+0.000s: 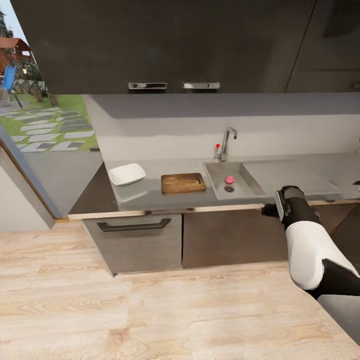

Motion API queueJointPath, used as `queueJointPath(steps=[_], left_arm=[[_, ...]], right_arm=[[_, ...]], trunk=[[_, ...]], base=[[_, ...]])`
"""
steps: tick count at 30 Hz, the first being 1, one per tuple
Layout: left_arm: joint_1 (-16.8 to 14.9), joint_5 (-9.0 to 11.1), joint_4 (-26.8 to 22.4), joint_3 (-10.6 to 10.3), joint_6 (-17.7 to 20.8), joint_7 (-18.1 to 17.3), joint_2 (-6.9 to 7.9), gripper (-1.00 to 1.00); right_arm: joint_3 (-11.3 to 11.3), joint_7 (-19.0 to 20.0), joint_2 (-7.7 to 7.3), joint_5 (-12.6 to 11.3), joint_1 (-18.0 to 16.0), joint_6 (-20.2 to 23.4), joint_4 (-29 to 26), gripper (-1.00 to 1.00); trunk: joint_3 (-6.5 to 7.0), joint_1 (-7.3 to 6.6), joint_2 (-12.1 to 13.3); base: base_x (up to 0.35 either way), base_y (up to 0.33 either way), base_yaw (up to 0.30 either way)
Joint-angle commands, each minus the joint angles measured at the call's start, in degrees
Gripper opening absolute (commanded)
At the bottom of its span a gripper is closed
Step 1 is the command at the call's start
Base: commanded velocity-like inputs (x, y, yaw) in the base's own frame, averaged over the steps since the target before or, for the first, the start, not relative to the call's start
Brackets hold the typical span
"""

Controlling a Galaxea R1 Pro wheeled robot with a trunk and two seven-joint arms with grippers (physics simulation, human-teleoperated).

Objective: In the kitchen, take the Vidalia onion out of the sink, dice it on the chopping board with the paring knife, put the diced onion into the bowl on the countertop, then place both the paring knife and the chopping board into the sink.

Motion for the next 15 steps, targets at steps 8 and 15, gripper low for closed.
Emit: queueJointPath(steps=[8,15], left_arm=[[0.01,0.12,-0.06,-0.07,-0.1,0.03,0.05,1.0],[0.01,0.12,-0.06,-0.06,-0.12,0.03,0.07,1.0]], right_arm=[[-0.11,-0.26,-0.13,-0.21,0.24,-3.48,5.51,1.0],[-0.15,-0.26,-2.7,0.26,0.78,-21.97,21.75,1.0]], trunk=[[-0.1,0.0,-0.11],[-0.1,0.0,-0.11]], base=[[-0.136,-0.091,0.0],[-0.014,-0.009,0.0]])
